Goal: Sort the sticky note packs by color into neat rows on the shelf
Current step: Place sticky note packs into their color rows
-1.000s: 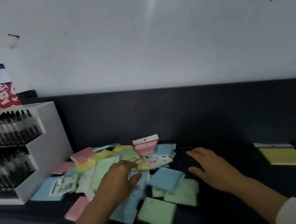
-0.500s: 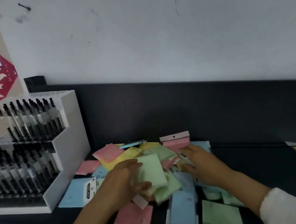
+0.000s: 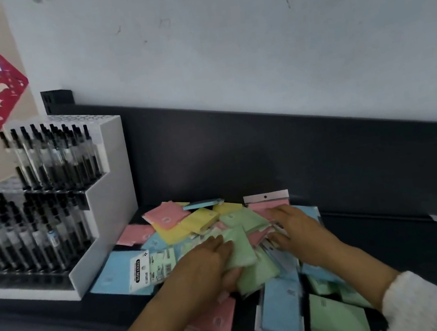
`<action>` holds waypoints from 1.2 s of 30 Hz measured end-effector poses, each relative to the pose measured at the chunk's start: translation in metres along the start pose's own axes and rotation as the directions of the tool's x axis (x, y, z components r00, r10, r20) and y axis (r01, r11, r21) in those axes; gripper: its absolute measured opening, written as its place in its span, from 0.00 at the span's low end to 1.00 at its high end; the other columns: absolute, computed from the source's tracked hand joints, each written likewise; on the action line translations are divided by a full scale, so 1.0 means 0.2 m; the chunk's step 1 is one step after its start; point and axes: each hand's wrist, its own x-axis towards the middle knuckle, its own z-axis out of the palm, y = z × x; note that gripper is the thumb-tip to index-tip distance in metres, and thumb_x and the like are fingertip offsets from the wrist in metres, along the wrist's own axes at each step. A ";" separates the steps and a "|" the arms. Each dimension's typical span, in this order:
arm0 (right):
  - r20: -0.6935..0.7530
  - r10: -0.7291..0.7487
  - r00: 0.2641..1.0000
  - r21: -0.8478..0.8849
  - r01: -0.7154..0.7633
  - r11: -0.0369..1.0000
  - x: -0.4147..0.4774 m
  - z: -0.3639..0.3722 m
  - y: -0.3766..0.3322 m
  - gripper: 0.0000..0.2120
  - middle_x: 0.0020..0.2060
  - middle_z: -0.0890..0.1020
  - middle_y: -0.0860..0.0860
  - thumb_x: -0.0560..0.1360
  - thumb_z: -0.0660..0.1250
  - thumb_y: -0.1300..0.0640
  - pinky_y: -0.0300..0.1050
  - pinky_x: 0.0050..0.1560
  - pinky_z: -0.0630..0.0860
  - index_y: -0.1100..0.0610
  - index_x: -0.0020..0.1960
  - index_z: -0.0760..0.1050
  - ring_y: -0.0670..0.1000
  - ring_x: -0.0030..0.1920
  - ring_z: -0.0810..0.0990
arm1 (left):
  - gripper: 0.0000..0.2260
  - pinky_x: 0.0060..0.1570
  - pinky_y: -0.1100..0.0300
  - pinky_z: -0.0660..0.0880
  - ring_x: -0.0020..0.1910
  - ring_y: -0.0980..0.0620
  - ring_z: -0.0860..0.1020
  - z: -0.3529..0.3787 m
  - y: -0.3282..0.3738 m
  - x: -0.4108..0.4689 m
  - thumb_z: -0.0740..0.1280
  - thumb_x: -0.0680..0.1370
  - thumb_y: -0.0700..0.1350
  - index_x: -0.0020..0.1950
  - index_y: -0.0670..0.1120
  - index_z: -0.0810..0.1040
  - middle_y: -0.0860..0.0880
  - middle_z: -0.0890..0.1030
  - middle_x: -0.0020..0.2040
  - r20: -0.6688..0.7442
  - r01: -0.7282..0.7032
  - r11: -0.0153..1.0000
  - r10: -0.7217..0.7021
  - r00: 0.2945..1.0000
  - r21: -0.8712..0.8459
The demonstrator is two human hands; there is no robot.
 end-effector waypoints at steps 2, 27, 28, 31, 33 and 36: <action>-0.002 -0.012 1.000 0.015 0.012 1.000 -0.02 -0.01 -0.02 0.26 0.66 0.70 0.49 0.77 0.62 0.54 0.48 0.65 0.68 0.47 0.73 0.60 0.51 0.66 0.68 | 0.20 0.56 0.59 0.69 0.58 0.50 0.75 -0.04 -0.02 -0.02 0.57 0.80 0.53 0.70 0.50 0.66 0.45 0.75 0.63 -0.141 0.050 0.984 -0.075 0.987 -0.170; 0.086 -0.365 0.927 -0.270 0.375 0.887 -0.16 0.15 -0.39 0.18 0.59 0.79 0.54 0.77 0.56 0.51 0.53 0.49 0.79 0.58 0.60 0.75 0.57 0.54 0.79 | 0.18 0.23 0.59 0.59 0.21 0.51 0.67 -0.24 -0.17 -0.34 0.60 0.79 0.41 0.30 0.49 0.62 0.49 0.66 0.22 -0.657 0.088 0.892 -0.390 0.645 -0.443; 0.058 -0.375 0.925 -0.267 0.376 0.887 -0.18 0.15 -0.39 0.19 0.54 0.81 0.53 0.76 0.53 0.50 0.51 0.42 0.81 0.58 0.58 0.77 0.55 0.49 0.81 | 0.17 0.23 0.59 0.59 0.21 0.51 0.66 -0.24 -0.17 -0.34 0.60 0.79 0.41 0.30 0.49 0.62 0.49 0.66 0.22 -0.657 0.086 0.893 -0.388 0.646 -0.442; -0.130 -0.344 0.930 -0.187 0.318 0.929 -0.23 0.13 -0.38 0.16 0.41 0.84 0.48 0.72 0.56 0.50 0.42 0.26 0.77 0.54 0.51 0.79 0.49 0.35 0.82 | 0.17 0.23 0.59 0.59 0.21 0.51 0.67 -0.23 -0.16 -0.33 0.60 0.79 0.41 0.31 0.49 0.63 0.48 0.67 0.22 -0.656 0.084 0.894 -0.385 0.649 -0.441; -0.250 -0.205 0.946 -0.034 0.203 0.979 -0.27 0.07 -0.37 0.11 0.37 0.83 0.48 0.72 0.59 0.54 0.41 0.29 0.75 0.53 0.49 0.78 0.49 0.34 0.80 | 0.17 0.23 0.59 0.60 0.22 0.51 0.68 -0.23 -0.14 -0.30 0.60 0.78 0.40 0.30 0.50 0.62 0.48 0.68 0.22 -0.661 0.073 0.892 -0.383 0.646 -0.446; -0.312 0.101 0.945 0.281 -0.010 0.960 -0.30 0.00 -0.29 0.10 0.28 0.70 0.47 0.73 0.63 0.61 0.42 0.33 0.67 0.52 0.35 0.66 0.48 0.30 0.69 | 0.19 0.23 0.60 0.59 0.21 0.54 0.65 -0.21 -0.11 -0.26 0.61 0.78 0.39 0.29 0.50 0.61 0.49 0.66 0.22 -0.666 0.047 0.897 -0.359 0.654 -0.439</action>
